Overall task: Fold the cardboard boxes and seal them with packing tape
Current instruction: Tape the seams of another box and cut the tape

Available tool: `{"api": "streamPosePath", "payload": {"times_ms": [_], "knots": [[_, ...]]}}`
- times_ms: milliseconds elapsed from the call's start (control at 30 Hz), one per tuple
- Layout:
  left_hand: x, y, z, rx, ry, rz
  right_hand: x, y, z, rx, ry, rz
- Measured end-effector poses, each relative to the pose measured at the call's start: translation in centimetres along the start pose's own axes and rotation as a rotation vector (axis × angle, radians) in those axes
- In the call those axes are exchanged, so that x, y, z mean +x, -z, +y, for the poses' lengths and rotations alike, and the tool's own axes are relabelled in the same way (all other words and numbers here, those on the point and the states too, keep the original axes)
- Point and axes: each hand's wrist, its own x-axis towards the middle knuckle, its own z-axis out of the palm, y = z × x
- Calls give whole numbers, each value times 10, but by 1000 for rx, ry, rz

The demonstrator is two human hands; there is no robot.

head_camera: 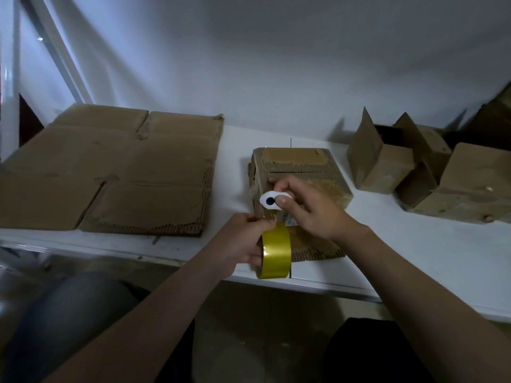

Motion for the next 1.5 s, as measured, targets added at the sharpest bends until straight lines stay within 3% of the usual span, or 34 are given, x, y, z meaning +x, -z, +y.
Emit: {"api": "streamPosePath", "payload": {"times_ms": [167,333,433,500,767,1500], "knots": [[-1,0,-1,-43,79,-46,0,-1,-1,6,12,21],[-2,-8,-11,-149,4,36,3,0,-6,104,-47,26],[-3,-15,-17,-221,-49,67,3,7,-19,257,-127,165],[-3,-16,-19,-225,-73,71,-2,14,-25,105,-16,220],[-3,-14,-22,-229,-90,73,-8,18,-23,-335,229,-68],[-1,-9,-26,-240,-77,63,2,20,-35,-412,243,-196]]}}
